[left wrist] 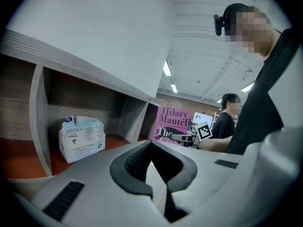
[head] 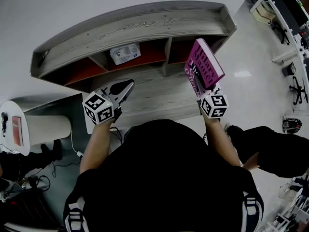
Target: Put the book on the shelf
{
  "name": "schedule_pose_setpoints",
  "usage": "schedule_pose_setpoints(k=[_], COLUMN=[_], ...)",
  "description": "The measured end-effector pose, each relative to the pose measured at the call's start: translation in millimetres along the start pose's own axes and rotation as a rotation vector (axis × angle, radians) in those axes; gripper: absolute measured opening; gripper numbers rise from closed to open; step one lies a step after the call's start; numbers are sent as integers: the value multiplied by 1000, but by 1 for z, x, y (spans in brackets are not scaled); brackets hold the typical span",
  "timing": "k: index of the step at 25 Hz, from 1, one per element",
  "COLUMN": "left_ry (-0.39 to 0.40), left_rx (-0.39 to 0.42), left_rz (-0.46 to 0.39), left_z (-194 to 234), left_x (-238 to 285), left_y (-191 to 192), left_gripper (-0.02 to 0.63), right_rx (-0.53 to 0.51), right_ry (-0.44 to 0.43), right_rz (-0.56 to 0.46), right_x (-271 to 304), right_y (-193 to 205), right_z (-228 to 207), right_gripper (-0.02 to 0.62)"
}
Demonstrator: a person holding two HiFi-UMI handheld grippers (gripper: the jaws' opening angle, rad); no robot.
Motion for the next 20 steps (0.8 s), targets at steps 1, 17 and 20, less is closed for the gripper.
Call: schedule_pose_setpoints(k=[1, 17, 20], left_ry=[-1, -17, -15], left_rx=[0, -16, -17], left_rz=[-1, -1, 1], left_z=[1, 17, 20], left_x=[-1, -22, -22], left_y=[1, 1, 1], left_gripper=[20, 18, 18], right_rx=[0, 10, 11], right_ry=[1, 29, 36], right_rz=[1, 7, 5], right_x=[1, 28, 31], right_y=[0, -2, -4], right_z=[0, -2, -4], right_gripper=[147, 147, 147])
Point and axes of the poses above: the fingertips, and each gripper's own axes: x forward along the fingers, z to its left, y out of its underside, the point moved 8 cm from there along -x, backward along the fingers, and after that the axes turned 4 degrees about z, right-handed, at the moved point
